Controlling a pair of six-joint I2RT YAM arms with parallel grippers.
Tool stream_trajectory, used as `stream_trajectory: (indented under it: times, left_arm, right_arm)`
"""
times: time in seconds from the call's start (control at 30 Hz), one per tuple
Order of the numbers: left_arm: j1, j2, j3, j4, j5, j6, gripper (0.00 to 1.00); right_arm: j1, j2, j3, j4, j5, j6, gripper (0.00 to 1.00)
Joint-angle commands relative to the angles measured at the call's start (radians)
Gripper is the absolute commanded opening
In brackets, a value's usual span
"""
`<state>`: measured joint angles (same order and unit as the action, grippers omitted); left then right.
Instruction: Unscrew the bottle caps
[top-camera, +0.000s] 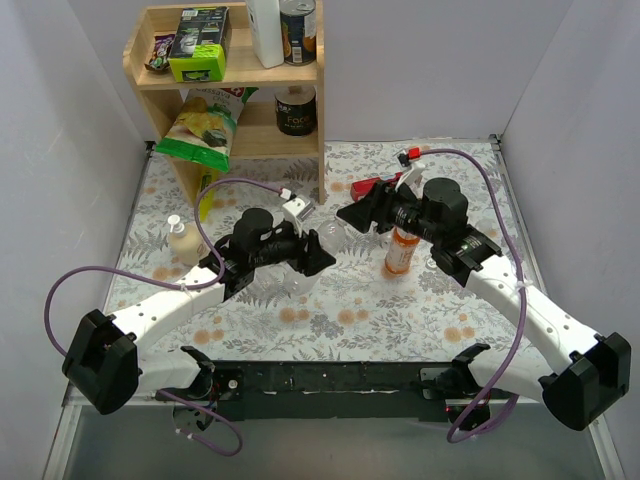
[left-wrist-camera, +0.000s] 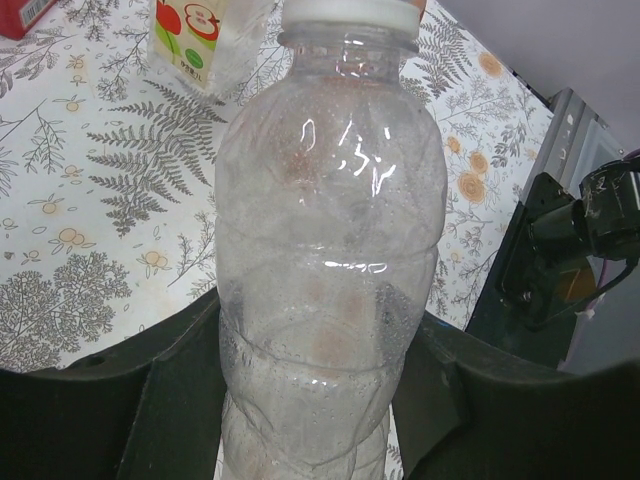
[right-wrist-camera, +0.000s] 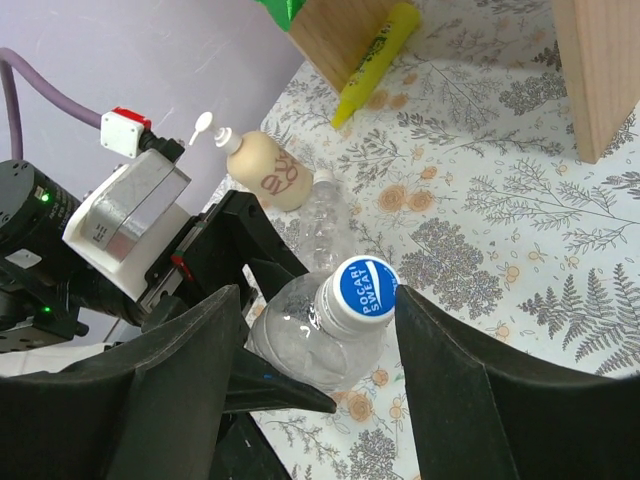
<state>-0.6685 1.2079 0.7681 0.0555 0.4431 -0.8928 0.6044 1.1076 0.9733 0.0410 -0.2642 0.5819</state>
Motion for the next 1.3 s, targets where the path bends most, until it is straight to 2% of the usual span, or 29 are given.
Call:
stream_trajectory:
  times: [0.0,0.33,0.9,1.2,1.27]
  left_arm:
    - [-0.017,-0.018,0.046,-0.005,-0.032,0.029,0.28]
    - [-0.026,-0.027,0.045,-0.013,-0.087,0.035,0.28]
    - [-0.072,0.010,0.056,-0.034,-0.106,0.052,0.27]
    - [-0.094,0.013,0.059,-0.045,-0.124,0.061,0.27]
    - [-0.092,0.010,0.059,-0.045,-0.127,0.060,0.27]
  right_arm:
    - [0.006,0.023,0.057,-0.001,-0.001,0.010,0.70]
    - [0.021,0.015,0.044,-0.067,0.086,-0.013,0.68]
    - [0.046,0.049,0.073,-0.035,0.085,-0.028,0.65]
    - [0.047,0.075,0.085,-0.027,0.069,-0.031,0.60]
    - [0.047,0.074,0.081,-0.026,0.068,-0.031,0.55]
